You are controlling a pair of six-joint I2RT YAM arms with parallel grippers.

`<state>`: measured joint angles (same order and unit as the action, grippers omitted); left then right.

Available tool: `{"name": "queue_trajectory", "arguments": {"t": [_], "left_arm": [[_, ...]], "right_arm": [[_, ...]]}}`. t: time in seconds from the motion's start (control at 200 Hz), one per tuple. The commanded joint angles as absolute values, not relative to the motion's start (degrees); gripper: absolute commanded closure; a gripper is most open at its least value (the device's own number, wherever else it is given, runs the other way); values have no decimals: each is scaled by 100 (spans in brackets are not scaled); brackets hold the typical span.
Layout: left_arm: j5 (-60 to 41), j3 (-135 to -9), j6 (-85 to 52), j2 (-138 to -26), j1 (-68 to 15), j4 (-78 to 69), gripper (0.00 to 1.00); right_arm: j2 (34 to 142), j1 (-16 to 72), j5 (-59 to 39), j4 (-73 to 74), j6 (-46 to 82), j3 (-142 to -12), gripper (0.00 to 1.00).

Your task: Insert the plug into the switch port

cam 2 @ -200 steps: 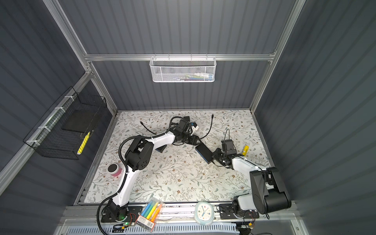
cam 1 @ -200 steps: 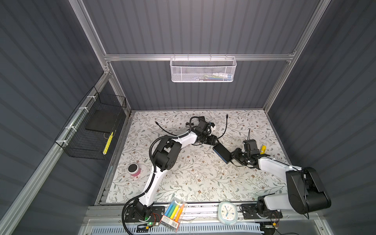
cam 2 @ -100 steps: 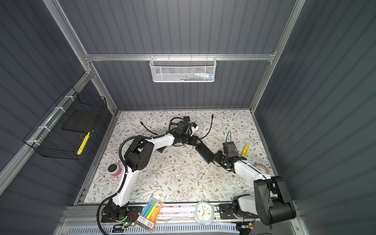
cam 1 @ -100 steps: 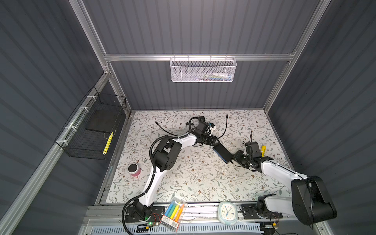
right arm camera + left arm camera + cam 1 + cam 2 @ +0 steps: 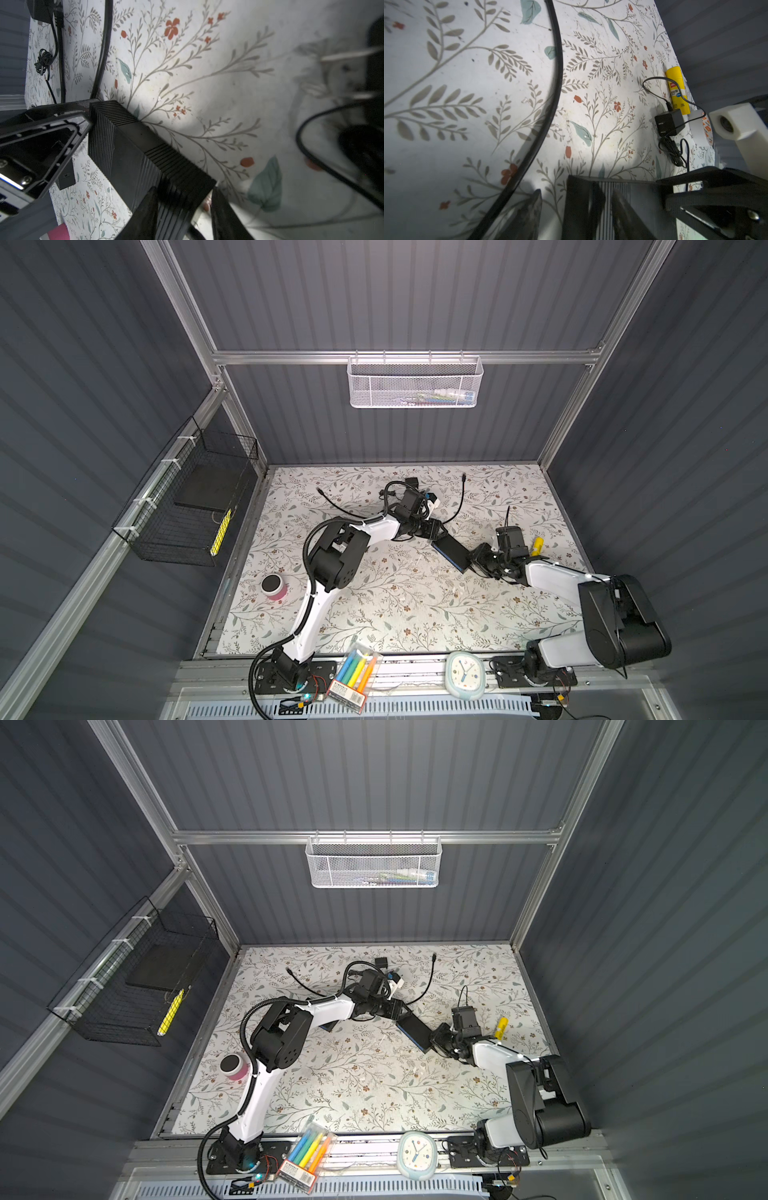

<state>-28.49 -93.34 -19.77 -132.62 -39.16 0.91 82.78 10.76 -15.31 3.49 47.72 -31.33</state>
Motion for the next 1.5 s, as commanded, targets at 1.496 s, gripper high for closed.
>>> {"name": "queue_trajectory", "arguments": {"t": [1.496], "left_arm": [[-901, -5161, -2627, -7289, -1635, 1127, 26]], "right_arm": [[11383, 3139, -772, -2631, -1559, -8841, 61]]}}
